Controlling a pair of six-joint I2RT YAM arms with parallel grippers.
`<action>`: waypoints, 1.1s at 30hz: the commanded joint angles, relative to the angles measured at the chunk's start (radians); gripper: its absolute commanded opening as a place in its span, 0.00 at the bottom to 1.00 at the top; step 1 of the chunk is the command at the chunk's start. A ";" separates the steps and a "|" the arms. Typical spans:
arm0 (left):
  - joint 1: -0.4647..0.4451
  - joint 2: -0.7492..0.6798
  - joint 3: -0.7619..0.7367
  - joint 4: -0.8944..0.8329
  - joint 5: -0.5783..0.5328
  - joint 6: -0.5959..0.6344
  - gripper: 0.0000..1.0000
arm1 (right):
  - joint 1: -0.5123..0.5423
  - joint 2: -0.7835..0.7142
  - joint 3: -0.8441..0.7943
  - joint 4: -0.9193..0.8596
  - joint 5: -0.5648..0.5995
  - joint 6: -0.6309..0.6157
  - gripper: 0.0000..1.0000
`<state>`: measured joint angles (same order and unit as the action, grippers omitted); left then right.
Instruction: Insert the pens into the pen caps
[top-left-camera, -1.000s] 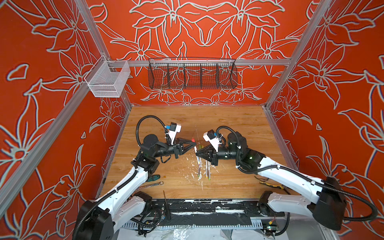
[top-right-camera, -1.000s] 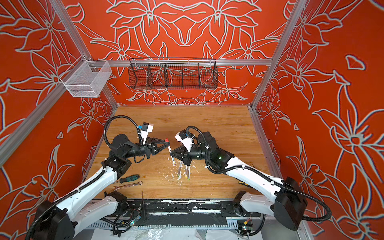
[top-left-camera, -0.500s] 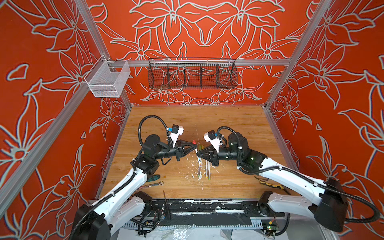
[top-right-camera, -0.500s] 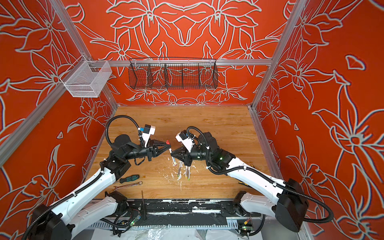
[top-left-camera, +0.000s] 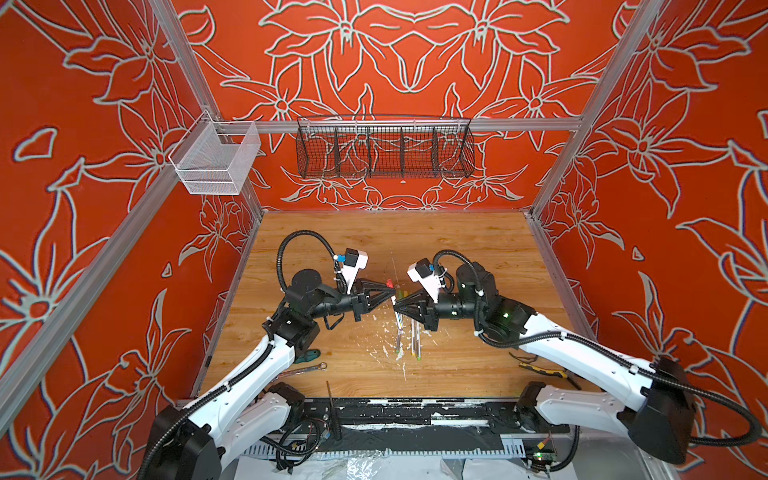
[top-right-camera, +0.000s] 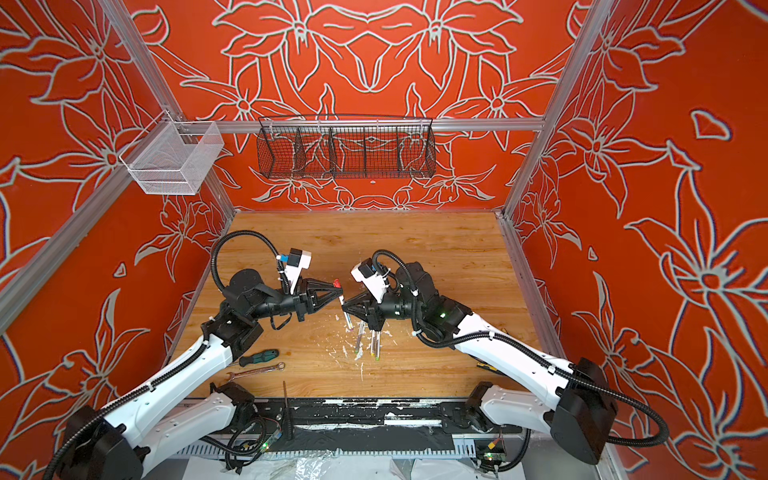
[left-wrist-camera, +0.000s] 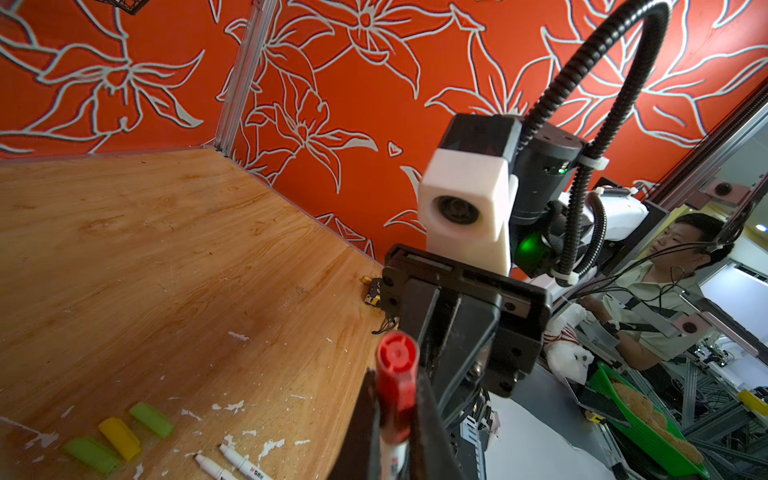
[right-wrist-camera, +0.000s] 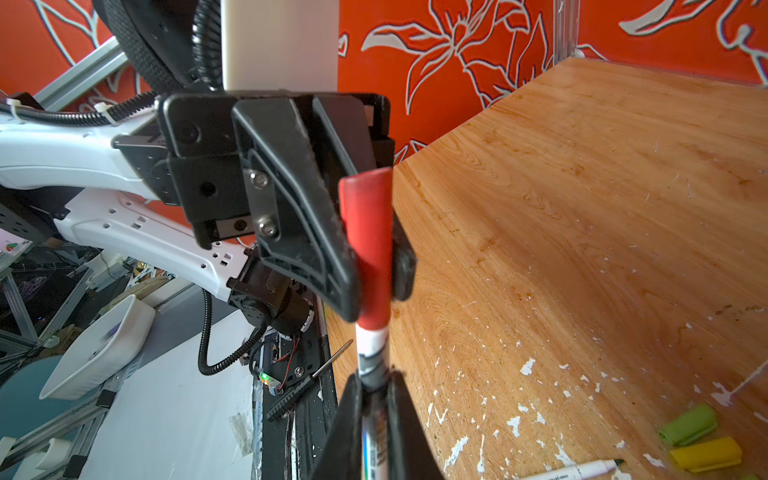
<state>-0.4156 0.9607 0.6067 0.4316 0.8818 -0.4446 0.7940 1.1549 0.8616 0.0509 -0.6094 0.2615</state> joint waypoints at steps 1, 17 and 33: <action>-0.048 0.007 -0.020 -0.093 0.135 0.010 0.07 | -0.019 -0.022 0.095 0.125 0.107 0.003 0.00; -0.045 -0.046 -0.025 -0.034 0.109 -0.022 0.55 | -0.018 0.003 0.110 0.070 0.086 -0.008 0.00; 0.031 -0.125 -0.029 -0.003 0.057 -0.051 0.77 | -0.018 0.025 0.132 0.025 -0.170 -0.028 0.01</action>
<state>-0.3920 0.8265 0.5747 0.3855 0.9203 -0.4808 0.7784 1.1694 0.9577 0.0711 -0.6468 0.2474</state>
